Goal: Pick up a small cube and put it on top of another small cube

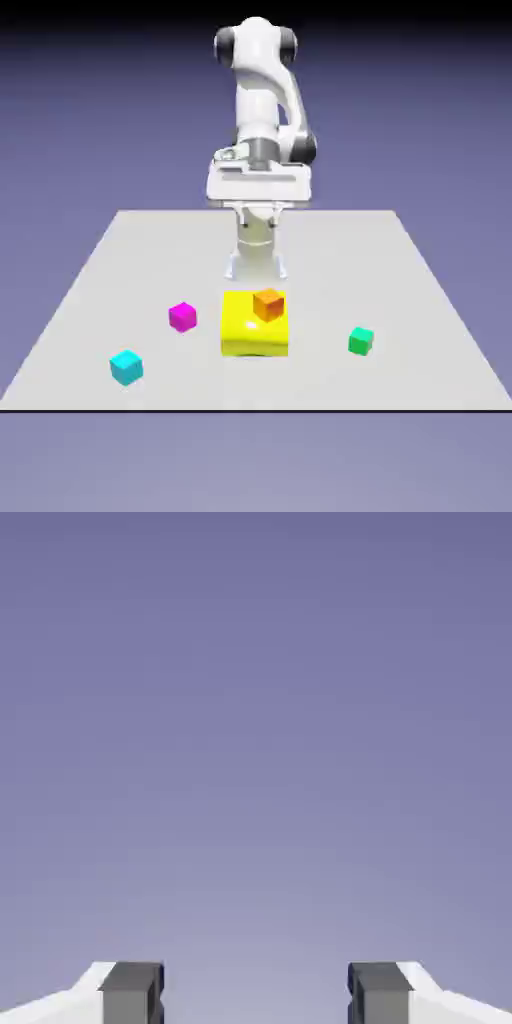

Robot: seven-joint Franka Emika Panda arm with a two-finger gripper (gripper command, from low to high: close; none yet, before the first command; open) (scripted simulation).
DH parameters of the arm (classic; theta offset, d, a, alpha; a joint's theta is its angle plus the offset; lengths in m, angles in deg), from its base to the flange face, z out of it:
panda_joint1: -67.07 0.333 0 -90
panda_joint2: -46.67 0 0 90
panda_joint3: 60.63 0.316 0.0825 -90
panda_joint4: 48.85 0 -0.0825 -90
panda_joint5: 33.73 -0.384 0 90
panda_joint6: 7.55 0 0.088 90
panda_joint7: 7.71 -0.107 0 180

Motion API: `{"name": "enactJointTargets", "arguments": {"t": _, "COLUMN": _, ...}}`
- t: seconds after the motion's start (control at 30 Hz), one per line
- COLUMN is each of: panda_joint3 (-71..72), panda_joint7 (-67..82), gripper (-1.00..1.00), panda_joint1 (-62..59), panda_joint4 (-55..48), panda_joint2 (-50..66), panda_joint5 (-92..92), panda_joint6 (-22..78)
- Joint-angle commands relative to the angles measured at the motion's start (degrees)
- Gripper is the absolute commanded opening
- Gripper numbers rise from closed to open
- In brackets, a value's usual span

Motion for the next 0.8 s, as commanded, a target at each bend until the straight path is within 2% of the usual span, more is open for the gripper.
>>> {"name": "enactJointTargets", "arguments": {"t": 0.0, "panda_joint3": -0.72, "panda_joint7": -0.89, "gripper": 0.00, "panda_joint1": -0.60, "panda_joint4": -0.50, "panda_joint2": 2.08, "panda_joint5": 0.38, "panda_joint6": -0.74}}
{"name": "enactJointTargets", "arguments": {"t": 0.77, "panda_joint3": -17.38, "panda_joint7": -21.31, "gripper": 0.00, "panda_joint1": -14.42, "panda_joint4": -12.04, "panda_joint2": 49.84, "panda_joint5": 9.06, "panda_joint6": -17.71}}
